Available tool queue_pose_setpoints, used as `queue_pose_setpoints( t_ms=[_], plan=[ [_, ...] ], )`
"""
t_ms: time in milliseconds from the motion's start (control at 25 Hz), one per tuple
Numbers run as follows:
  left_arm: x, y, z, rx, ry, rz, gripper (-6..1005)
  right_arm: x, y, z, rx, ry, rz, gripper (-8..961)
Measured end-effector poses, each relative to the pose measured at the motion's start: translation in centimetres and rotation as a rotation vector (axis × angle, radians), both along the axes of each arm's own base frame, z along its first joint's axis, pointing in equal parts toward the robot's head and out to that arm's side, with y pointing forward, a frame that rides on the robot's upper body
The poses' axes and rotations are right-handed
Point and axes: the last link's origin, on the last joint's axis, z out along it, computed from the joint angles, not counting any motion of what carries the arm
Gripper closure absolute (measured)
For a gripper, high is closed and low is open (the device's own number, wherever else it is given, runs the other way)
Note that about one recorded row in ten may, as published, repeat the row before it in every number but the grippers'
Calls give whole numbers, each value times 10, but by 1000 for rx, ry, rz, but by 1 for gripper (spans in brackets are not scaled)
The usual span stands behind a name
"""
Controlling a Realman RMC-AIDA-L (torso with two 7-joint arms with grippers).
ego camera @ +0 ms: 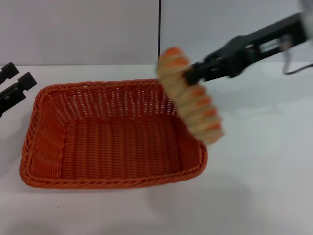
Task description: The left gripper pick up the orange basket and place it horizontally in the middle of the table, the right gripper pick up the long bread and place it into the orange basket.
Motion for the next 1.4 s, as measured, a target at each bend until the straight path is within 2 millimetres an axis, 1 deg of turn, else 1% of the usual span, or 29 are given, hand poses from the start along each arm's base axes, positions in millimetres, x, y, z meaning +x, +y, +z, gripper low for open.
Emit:
queue_pose_setpoints(
  t_ms=[160,280,360,480,600,800,840,1040,1120,1240,1360,1400],
  plan=[
    [0,-2,0,-3,-6,-5,229,-7,10,-31,1,-24,51,772],
    [0,-4,0,-6,-10,-7,229,-8,13,-44,7,-22,84,786],
    [0,-5,-1,-6,-11,-7,229,-10,12,-51,-4,12,125,793],
    [0,-6,-1,-7,-11,-6,229,-13,10,-57,-10,105,158,803],
    [0,-5,-1,-6,-10,-7,229,-13,10,-58,7,172,174,814],
    [1,-4,-1,-7,-10,-13,229,-12,10,-57,13,186,177,750],
    [1,-3,-1,-7,-10,-14,229,-11,10,-57,15,188,174,737],
    [3,-1,-2,-8,-12,-21,229,-4,7,-53,19,193,165,495],
    [3,-1,-2,-7,-12,-21,229,-1,4,-47,35,194,171,475],
    [3,-1,-2,-1,-2,-29,229,10,-2,-26,109,210,177,444],
    [1,-5,-1,25,29,-44,229,30,-14,1,239,253,171,434],
    [0,-6,0,32,35,-45,229,40,-18,10,300,272,165,434]
  ],
)
